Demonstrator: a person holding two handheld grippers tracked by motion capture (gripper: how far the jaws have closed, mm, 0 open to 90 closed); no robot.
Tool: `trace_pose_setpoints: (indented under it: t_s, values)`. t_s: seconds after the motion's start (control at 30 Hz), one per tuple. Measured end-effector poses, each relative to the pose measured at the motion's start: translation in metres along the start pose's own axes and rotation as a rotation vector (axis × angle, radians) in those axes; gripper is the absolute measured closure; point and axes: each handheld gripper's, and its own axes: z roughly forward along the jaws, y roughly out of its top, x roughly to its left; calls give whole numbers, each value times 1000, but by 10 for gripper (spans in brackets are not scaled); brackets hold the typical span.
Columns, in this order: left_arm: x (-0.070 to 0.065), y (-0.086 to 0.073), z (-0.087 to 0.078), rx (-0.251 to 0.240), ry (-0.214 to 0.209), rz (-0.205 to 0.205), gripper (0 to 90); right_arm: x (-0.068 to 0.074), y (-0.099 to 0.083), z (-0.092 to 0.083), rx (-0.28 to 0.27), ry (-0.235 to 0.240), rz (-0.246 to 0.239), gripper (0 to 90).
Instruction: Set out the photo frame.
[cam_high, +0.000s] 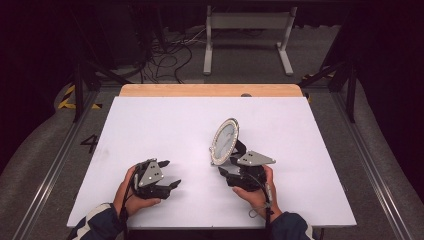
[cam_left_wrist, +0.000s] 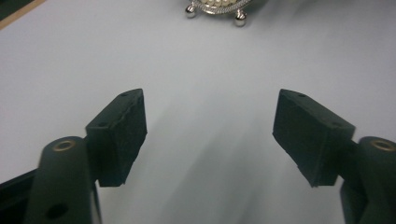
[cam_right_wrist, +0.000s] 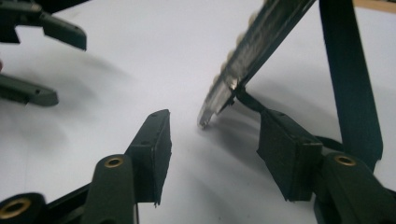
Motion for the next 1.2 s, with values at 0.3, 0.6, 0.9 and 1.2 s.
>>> trace_pose_setpoints:
  t_s: [0.3,0.6,0.9,1.2]
  values:
    - [-1,-6,-12,12,19,-37,210,2,10,7,-59,-50,56,381]
    - [-1,-6,-6,22,-1,-24,207,6,9,22,-95,-101,100,411]
    - [-2,-5,-4,24,-12,-13,209,3,6,32,-103,-152,154,485]
    - [-2,-6,0,48,-14,9,204,3,5,29,-99,-104,96,620]
